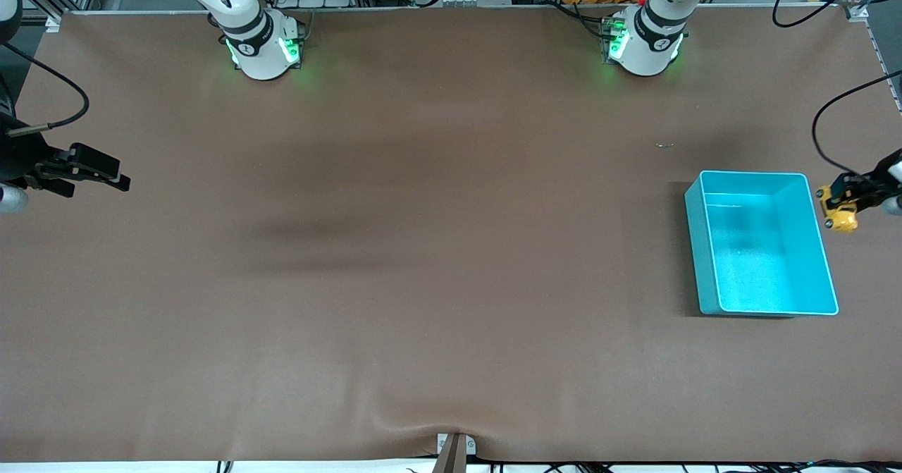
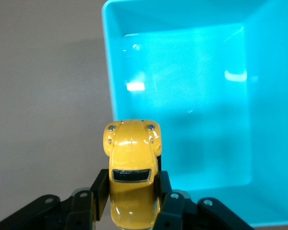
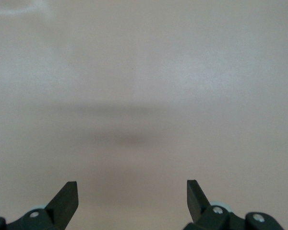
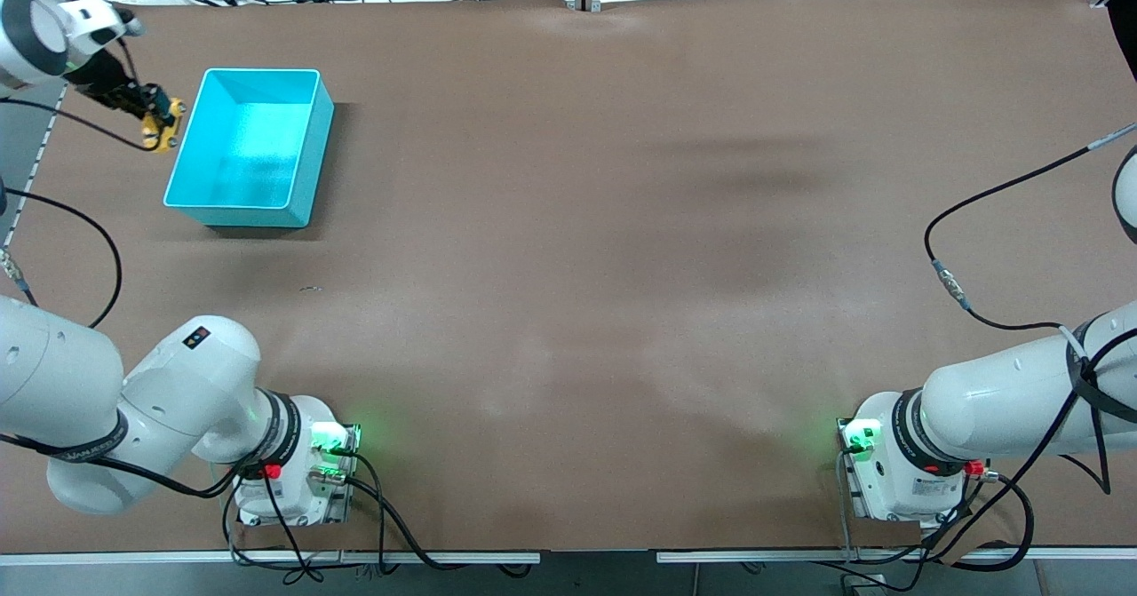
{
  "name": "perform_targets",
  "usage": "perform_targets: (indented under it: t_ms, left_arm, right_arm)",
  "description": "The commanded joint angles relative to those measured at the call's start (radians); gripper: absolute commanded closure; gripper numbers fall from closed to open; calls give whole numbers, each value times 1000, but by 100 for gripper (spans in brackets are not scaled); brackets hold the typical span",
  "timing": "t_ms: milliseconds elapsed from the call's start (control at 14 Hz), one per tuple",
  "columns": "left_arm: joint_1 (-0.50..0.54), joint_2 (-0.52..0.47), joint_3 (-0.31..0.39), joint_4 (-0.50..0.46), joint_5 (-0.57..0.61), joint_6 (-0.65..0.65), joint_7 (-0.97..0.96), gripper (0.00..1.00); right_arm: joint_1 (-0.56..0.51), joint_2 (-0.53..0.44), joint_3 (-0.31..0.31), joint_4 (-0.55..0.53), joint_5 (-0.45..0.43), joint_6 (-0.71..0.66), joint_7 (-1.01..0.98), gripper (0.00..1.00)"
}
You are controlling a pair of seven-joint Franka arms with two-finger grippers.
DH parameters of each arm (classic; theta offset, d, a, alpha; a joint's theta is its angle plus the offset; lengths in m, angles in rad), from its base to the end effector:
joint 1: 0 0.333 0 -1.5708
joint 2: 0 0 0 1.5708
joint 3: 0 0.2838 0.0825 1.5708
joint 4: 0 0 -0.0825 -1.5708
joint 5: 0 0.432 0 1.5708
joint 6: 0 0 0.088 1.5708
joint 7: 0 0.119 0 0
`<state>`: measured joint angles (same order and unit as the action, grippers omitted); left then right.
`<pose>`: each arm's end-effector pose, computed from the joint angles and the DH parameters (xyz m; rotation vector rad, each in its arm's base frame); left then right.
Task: Wind and store yellow beetle car
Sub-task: 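Lower the held car into the blue bin with the left gripper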
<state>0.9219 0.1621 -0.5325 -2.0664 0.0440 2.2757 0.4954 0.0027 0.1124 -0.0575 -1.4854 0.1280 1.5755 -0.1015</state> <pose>0.5671 0.2352 0.2999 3.1202 -0.1949 0.1313 0.6332 -0.0179 0.5566 -3.0179 -0.0679 0.0190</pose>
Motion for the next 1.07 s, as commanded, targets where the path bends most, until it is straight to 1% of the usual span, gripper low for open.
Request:
perform_targets:
  t_ms: [0, 215, 430, 501, 573, 788, 1003]
  left_arm:
    - [-58, -1, 3, 11, 10, -18, -115, 100]
    - [-110, 20, 5, 12, 17, -18, -233, 100]
    - [-175, 89, 3, 38, 216, -18, -391, 100]
    - [-196, 123, 5, 55, 265, -18, -415, 100]
    - [-201, 155, 5, 69, 287, -18, -420, 100]
    - [-202, 212, 5, 77, 341, -18, -420, 100]
    - [-202, 269, 6, 98, 353, -18, -423, 100]
  right_arm:
    - [11, -37, -4, -6, -47, -14, 22, 0]
    - [5, -79, -4, -44, -54, -8, 22, 0]
    - [5, -85, -4, -58, -57, -3, 22, 0]
    - [3, -85, -4, -70, -57, 0, 23, 0]
    - [3, -86, -4, -78, -57, 3, 23, 0]
    - [-6, -105, -4, -124, -57, 30, 23, 0]
    - [-9, -111, -4, -125, -56, 37, 22, 0]
